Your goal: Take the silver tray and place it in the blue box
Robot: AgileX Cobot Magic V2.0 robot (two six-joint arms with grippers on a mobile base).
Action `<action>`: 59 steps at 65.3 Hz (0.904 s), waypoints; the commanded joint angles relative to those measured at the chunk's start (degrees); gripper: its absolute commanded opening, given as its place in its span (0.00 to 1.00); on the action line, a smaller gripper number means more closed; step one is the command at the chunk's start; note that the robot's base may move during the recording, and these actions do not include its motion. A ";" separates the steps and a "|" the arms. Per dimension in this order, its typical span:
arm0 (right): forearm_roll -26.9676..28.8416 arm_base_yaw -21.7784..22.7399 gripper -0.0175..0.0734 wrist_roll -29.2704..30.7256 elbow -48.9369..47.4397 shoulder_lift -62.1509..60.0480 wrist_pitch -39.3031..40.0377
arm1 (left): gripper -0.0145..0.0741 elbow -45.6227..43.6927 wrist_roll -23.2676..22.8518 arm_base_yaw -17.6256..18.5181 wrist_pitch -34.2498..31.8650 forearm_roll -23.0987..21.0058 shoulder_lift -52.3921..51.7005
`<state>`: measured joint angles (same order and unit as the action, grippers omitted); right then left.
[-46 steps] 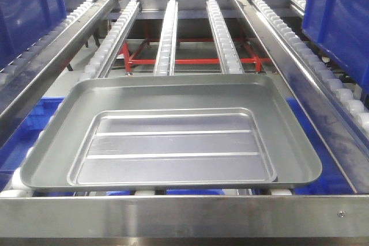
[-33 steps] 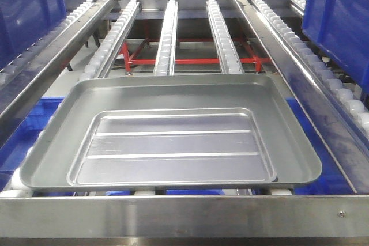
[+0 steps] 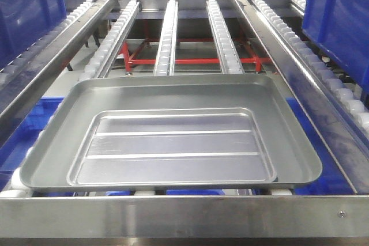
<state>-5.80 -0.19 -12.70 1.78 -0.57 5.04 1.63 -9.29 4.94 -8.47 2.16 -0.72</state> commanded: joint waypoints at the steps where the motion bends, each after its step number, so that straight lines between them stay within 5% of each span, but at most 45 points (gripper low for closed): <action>1: 0.05 -0.03 0.25 -0.35 -1.25 -1.19 7.70 | 0.06 -1.94 -0.59 0.53 -6.32 0.29 -0.79; 11: 0.05 -0.03 0.25 -1.22 -11.59 -0.16 4.92 | 0.06 -13.91 -4.84 0.77 2.87 -0.09 0.50; 32: 0.17 -0.03 0.25 -1.22 -32.22 22.82 -27.87 | 0.06 -35.82 -3.89 0.77 34.90 2.49 23.48; 50: 1.58 -0.03 0.25 -1.22 -32.95 37.52 -40.01 | 0.06 -36.13 -3.89 0.77 45.23 -8.79 40.02; 59: 2.65 -0.77 0.25 -0.69 -33.24 42.82 -43.13 | 0.06 -36.13 -1.93 0.77 44.76 -10.10 46.58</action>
<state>-3.61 -0.32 -13.69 -28.98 39.56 -39.14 -32.51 -12.61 5.25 39.49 -6.04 42.83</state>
